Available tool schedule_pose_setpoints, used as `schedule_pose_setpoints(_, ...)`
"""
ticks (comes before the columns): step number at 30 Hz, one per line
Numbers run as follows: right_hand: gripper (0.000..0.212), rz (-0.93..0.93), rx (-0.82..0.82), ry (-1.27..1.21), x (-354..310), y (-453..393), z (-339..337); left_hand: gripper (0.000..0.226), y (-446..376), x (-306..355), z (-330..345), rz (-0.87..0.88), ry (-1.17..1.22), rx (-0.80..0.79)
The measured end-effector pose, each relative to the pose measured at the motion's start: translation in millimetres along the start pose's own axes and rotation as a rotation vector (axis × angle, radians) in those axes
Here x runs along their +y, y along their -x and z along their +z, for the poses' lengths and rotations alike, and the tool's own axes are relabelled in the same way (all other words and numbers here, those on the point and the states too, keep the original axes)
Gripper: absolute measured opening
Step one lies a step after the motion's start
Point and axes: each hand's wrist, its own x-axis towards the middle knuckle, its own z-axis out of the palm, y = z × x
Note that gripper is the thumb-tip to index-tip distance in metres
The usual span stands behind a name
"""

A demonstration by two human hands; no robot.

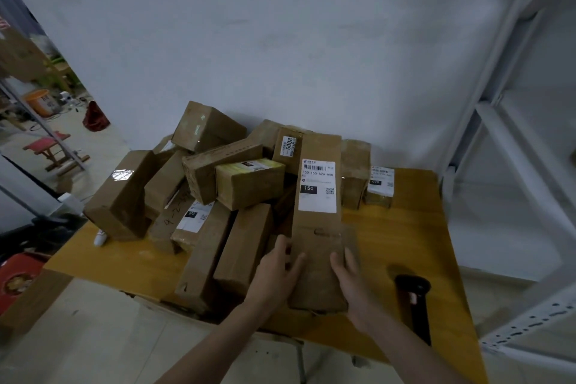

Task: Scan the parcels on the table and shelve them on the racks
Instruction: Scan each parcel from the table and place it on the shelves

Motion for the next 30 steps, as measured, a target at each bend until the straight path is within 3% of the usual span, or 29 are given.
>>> schedule_pose_setpoints(3,0.031,-0.056,0.036,0.024,-11,10,-19,0.033,-1,22,9,-0.068,0.15,-0.161)
schedule_pose_setpoints(6,0.037,-0.125,0.051,0.059,-18,22,-39,0.059,2,42,26,-0.186,0.419,-0.355)
schedule_pose_setpoints(9,0.044,-0.151,0.07,0.147,-22,30,-59,0.056,12,60,45,-0.283,0.718,-0.495)
schedule_pose_setpoints(13,0.041,-0.12,0.072,0.176,-27,36,-91,0.065,15,69,67,-0.444,0.87,-0.466)
schedule_pose_setpoints(15,0.051,-0.108,0.094,0.213,-23,35,-109,0.066,16,68,75,-0.489,0.888,-0.458)
schedule_pose_setpoints(17,0.053,-0.091,0.21,0.239,-12,29,-127,0.073,20,63,79,-0.487,0.872,-0.446)
schedule_pose_setpoints(21,0.028,0.023,0.46,0.442,18,19,-163,0.07,31,50,78,-0.428,0.761,-0.429)
schedule_pose_setpoints(23,0.02,0.146,0.414,0.509,43,10,-176,0.059,37,42,80,-0.399,0.725,-0.417)
schedule_pose_setpoints(25,0.028,0.24,0.363,0.472,69,-2,-182,0.05,43,35,82,-0.395,0.707,-0.392)
schedule_pose_setpoints(27,0.05,0.255,0.352,0.428,88,-15,-185,0.049,49,25,83,-0.415,0.697,-0.379)
schedule_pose_setpoints(30,0.042,0.215,0.354,0.478,96,-30,-180,0.049,56,12,84,-0.448,0.698,-0.375)
